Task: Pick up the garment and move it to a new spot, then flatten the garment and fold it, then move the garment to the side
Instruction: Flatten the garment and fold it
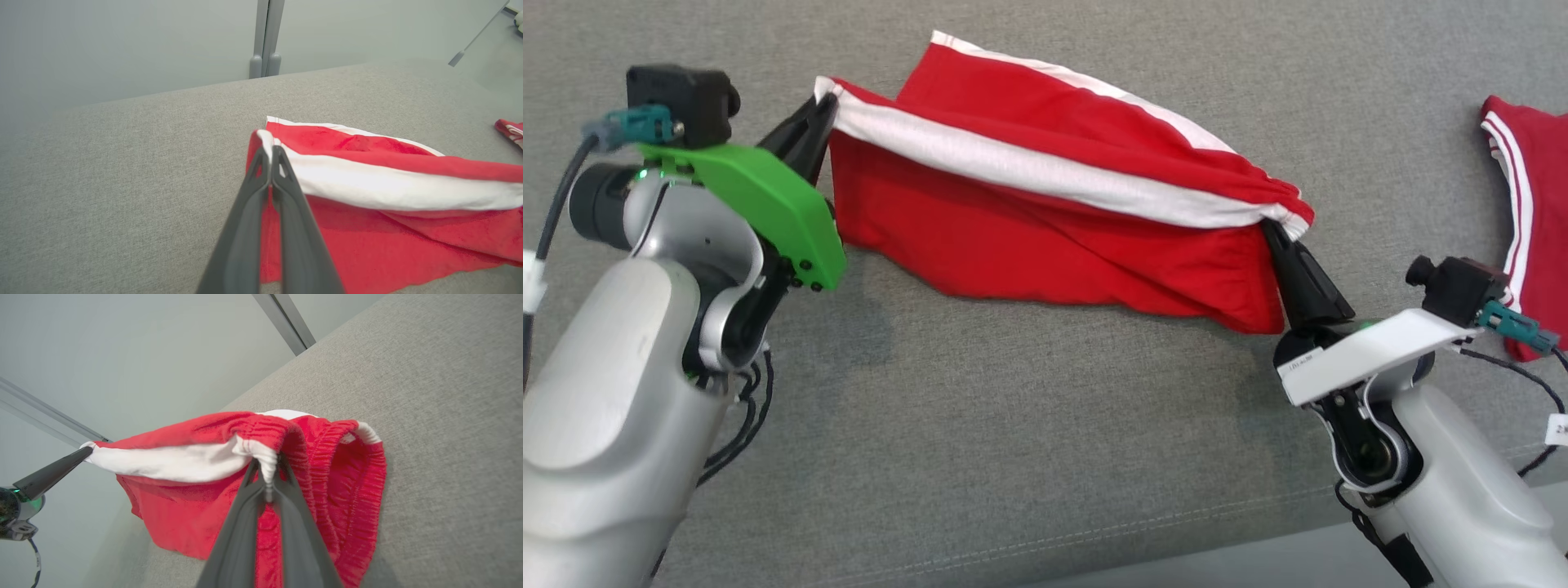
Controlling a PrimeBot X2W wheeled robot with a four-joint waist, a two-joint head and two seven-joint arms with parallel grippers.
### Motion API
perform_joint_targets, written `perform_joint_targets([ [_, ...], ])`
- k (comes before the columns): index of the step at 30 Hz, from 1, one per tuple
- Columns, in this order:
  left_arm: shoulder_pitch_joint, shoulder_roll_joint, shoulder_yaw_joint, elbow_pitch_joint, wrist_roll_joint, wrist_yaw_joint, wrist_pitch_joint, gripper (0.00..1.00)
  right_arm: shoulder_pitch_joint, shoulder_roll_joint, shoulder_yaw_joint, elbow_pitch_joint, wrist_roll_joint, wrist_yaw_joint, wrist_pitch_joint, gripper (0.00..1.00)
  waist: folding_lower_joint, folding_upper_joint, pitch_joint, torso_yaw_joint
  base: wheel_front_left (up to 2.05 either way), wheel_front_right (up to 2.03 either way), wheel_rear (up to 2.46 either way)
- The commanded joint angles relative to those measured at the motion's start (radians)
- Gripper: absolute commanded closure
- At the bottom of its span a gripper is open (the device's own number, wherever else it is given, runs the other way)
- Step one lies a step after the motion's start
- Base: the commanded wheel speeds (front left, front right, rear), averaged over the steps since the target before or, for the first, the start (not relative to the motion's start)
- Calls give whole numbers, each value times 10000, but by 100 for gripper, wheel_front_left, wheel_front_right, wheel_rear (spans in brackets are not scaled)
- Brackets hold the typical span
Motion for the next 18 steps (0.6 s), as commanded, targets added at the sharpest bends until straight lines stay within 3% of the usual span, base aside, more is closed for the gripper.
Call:
perform_joint_targets([
  [1, -475, -136, -16, 444, -63, -158, 29, 100, -310, 100, 87, 179, 7, -2, -106, 100, -1, 0, 487, -513, 0, 0, 0],
  [12, -3677, -814, -174, 5190, -7, -1364, -136, 100, -2296, 595, 984, 1759, 501, -2, -520, 100, -1, 0, 1246, -1380, 0, 0, 0],
  [18, -4532, -998, -447, 6598, 153, -1697, -221, 100, -2807, 731, 1427, 2077, 780, -2, -595, 100, -1, 0, 1437, -1663, 0, 0, 0],
])
